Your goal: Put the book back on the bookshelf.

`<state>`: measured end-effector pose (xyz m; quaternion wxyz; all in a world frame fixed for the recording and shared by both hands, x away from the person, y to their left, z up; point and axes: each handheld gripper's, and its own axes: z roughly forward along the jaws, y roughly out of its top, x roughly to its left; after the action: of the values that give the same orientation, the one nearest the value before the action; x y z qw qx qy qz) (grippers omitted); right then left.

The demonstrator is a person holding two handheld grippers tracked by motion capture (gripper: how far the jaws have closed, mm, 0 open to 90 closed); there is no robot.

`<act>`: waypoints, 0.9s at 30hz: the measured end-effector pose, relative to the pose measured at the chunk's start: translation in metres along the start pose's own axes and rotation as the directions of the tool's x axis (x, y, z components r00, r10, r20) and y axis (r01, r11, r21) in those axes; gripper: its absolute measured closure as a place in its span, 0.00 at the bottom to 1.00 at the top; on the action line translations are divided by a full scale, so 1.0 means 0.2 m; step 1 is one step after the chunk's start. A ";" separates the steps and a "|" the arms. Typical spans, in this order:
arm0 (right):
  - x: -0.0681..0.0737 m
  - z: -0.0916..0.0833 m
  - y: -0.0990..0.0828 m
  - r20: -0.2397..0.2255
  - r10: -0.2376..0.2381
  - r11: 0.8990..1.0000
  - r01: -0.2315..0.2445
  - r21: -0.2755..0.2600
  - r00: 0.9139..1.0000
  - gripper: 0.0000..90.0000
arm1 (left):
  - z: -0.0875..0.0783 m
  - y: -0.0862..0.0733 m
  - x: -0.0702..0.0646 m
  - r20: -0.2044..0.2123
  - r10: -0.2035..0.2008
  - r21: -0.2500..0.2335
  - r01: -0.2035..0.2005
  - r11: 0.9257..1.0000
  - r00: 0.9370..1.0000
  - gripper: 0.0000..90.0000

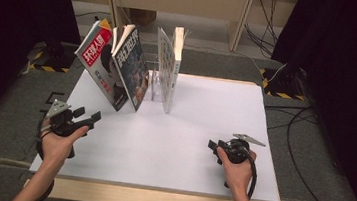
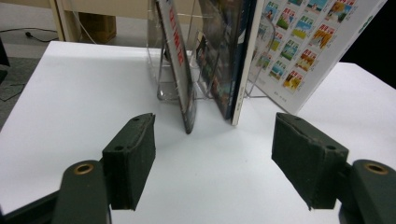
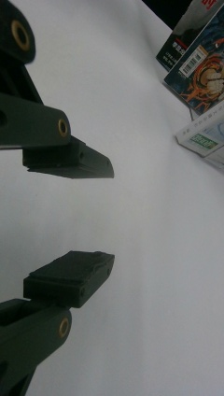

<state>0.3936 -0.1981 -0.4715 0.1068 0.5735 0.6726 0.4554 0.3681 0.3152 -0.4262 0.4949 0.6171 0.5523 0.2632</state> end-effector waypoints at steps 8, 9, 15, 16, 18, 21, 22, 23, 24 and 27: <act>0.00 0.00 0.00 -0.003 -0.008 1.000 0.008 -0.001 1.000 0.58 | -0.05 -0.06 0.04 -0.014 0.001 0.004 -0.001 1.000 1.000 0.33; 0.00 0.00 0.00 -0.002 -0.012 1.000 0.012 -0.001 1.000 0.58 | -0.05 -0.06 0.04 -0.012 -0.001 0.006 0.001 1.000 1.000 0.33; 0.00 0.00 0.00 -0.001 -0.008 1.000 0.008 -0.001 1.000 0.58 | -0.07 -0.09 0.06 -0.016 -0.001 0.007 0.001 1.000 1.000 0.33; 0.00 0.00 0.00 -0.002 -0.009 1.000 0.009 -0.002 1.000 0.58 | -0.08 -0.11 0.07 -0.017 -0.003 0.009 0.003 1.000 1.000 0.33; 0.00 0.00 0.00 -0.001 -0.010 1.000 0.010 -0.003 1.000 0.58 | -0.09 -0.13 0.09 -0.020 -0.006 0.013 0.006 1.000 1.000 0.33; -0.01 0.00 0.00 0.000 -0.012 1.000 0.012 -0.005 1.000 0.58 | -0.11 -0.17 0.11 -0.031 -0.019 0.018 0.020 1.000 0.999 0.33; -0.01 0.00 0.00 0.002 -0.009 1.000 0.009 -0.004 1.000 0.58 | -0.11 -0.18 0.12 -0.032 -0.023 0.023 0.024 0.999 0.999 0.33; -0.01 0.00 0.00 0.001 -0.005 1.000 0.005 -0.004 1.000 0.58 | -0.12 -0.20 0.13 -0.036 -0.028 0.026 0.029 0.999 0.999 0.33; -0.01 0.00 0.00 0.002 -0.005 1.000 0.005 -0.002 1.000 0.58 | -0.12 -0.21 0.14 -0.043 -0.027 0.031 0.029 0.999 0.999 0.33; -0.01 0.00 0.00 0.002 -0.005 1.000 0.005 -0.002 1.000 0.58 | -0.13 -0.24 0.17 -0.051 -0.036 0.041 0.038 0.998 0.998 0.33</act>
<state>0.3940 -0.1994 -0.4718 0.1091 0.5721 0.6736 0.4550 0.3335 0.3497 -0.4678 0.4726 0.6103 0.5811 0.2578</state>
